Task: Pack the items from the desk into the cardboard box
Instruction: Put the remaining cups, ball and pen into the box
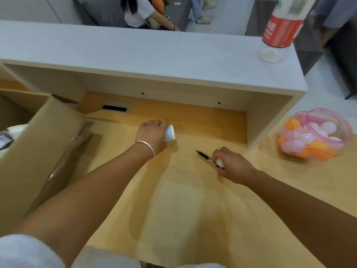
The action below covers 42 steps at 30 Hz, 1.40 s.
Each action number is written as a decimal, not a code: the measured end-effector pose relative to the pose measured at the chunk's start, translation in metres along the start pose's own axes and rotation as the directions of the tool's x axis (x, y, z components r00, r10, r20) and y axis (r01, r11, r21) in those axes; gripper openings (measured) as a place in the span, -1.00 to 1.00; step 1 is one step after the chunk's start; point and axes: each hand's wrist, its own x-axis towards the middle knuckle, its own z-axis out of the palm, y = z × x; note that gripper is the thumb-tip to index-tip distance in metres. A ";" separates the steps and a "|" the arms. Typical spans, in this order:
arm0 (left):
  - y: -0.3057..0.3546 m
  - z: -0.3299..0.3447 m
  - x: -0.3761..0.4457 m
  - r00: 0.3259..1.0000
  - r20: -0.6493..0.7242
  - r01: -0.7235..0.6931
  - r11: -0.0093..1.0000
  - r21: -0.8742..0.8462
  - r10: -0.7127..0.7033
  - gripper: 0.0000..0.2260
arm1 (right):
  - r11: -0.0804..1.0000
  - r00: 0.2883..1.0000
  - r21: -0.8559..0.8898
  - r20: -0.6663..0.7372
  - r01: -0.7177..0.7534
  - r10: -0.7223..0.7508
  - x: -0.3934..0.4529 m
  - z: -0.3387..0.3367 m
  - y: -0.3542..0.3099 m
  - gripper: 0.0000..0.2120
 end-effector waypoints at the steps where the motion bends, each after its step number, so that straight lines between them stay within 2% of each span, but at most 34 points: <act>1: -0.016 -0.008 -0.011 1.000 -0.020 0.014 1.000 0.006 -0.013 -0.40 | 1.000 1.000 0.008 -0.021 0.007 -0.006 0.004 -0.003 -0.013 -0.73; 7: -0.125 -0.074 -0.085 0.968 -0.217 0.126 0.992 0.000 -0.123 -0.44 | 0.991 0.973 0.068 -0.204 0.119 -0.103 0.041 -0.026 -0.132 -0.73; 13: -0.244 -0.131 -0.164 0.867 -0.405 0.280 0.957 -0.080 -0.288 -0.43 | 0.927 0.888 0.180 -0.394 0.328 -0.237 0.084 -0.058 -0.294 -0.68; 18: -0.327 -0.134 -0.225 0.810 -0.386 0.412 0.897 -0.160 -0.441 -0.40 | 0.867 0.843 0.206 -0.414 0.453 -0.342 0.113 -0.061 -0.417 -0.72; 23: -0.376 -0.116 -0.272 0.779 -0.351 0.462 0.854 -0.239 -0.520 -0.37 | 0.856 0.834 0.215 -0.424 0.471 -0.352 0.133 -0.039 -0.501 -0.68; 28: -0.398 -0.094 -0.298 0.775 -0.326 0.470 0.838 -0.276 -0.542 -0.25 | 0.868 0.840 0.194 -0.414 0.458 -0.351 0.145 -0.011 -0.538 -0.61; 33: -0.408 -0.079 -0.308 0.765 -0.310 0.490 0.822 -0.290 -0.565 -0.27 | 0.888 0.875 0.122 -0.277 0.443 -0.398 0.149 0.003 -0.537 -0.40; 42: -0.420 -0.070 -0.310 0.777 -0.271 0.498 0.818 -0.287 -0.568 -0.33 | 0.911 0.884 0.032 -0.259 0.410 -0.389 0.151 -0.001 -0.515 -0.44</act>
